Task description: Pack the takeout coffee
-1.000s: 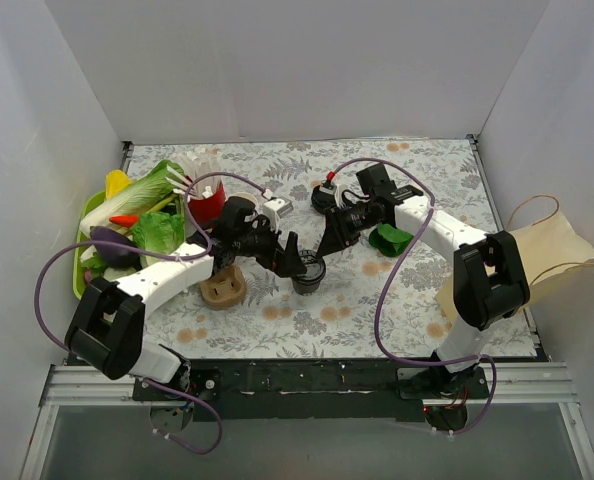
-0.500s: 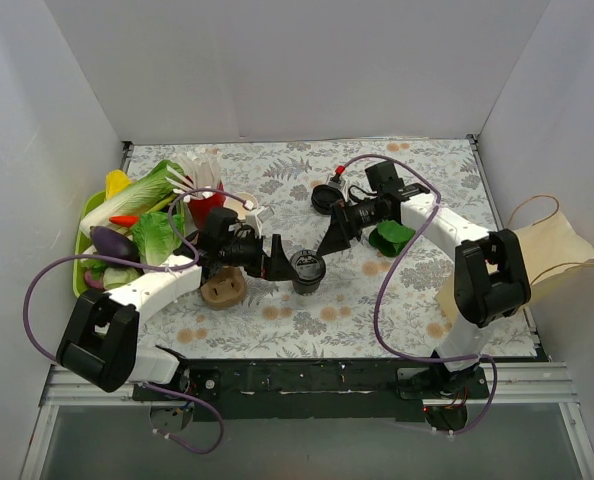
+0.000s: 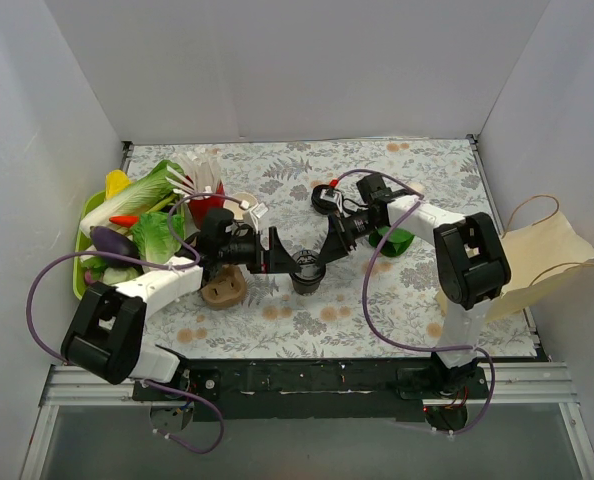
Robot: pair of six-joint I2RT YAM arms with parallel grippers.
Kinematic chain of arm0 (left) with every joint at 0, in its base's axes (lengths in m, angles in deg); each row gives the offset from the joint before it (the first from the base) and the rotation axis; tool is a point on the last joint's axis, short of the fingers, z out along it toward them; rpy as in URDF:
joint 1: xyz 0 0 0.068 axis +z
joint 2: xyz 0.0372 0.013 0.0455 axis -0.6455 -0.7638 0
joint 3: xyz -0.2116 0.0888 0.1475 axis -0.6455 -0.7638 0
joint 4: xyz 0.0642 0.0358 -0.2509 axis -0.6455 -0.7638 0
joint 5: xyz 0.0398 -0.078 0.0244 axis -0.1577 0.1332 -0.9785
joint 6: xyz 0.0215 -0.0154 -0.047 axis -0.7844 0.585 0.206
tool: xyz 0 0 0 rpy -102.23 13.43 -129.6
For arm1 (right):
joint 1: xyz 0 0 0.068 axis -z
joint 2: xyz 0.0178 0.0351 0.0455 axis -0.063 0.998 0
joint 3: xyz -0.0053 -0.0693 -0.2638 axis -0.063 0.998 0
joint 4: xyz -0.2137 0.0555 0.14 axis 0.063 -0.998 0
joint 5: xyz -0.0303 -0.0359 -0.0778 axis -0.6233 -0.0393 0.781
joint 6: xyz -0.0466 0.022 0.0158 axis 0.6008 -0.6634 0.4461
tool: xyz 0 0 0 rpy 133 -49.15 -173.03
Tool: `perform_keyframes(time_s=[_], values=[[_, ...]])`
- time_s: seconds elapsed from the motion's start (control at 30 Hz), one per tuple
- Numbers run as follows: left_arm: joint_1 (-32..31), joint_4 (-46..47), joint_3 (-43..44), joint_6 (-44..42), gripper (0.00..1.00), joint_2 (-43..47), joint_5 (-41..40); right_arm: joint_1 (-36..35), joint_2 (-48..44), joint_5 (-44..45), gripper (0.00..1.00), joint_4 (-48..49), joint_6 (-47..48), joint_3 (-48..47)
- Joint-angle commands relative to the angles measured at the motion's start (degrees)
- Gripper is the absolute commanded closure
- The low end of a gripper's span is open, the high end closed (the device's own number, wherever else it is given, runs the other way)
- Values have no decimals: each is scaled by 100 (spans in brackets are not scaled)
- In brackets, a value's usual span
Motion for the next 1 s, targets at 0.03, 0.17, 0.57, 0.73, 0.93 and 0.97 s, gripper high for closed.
perform_keyframes(time_s=[0.03, 0.17, 0.57, 0.73, 0.93, 0.97], values=[[155, 224, -200, 355, 2, -137, -158, -7, 288, -360, 5, 115, -145, -322], [278, 329, -279, 478, 3, -252, -149, -7, 376, -509, 8, 536, -522, -243], [410, 628, -411, 689, 5, -524, -123, -69, 561, -387, 11, 669, -691, -112], [410, 672, -472, 715, 5, -595, -184, -69, 649, -343, 16, 678, -708, -50], [436, 812, -595, 724, 6, -683, -141, -69, 807, -325, 21, 722, -708, -67], [436, 874, -622, 707, 6, -700, -106, -69, 824, -334, 22, 722, -734, -76]])
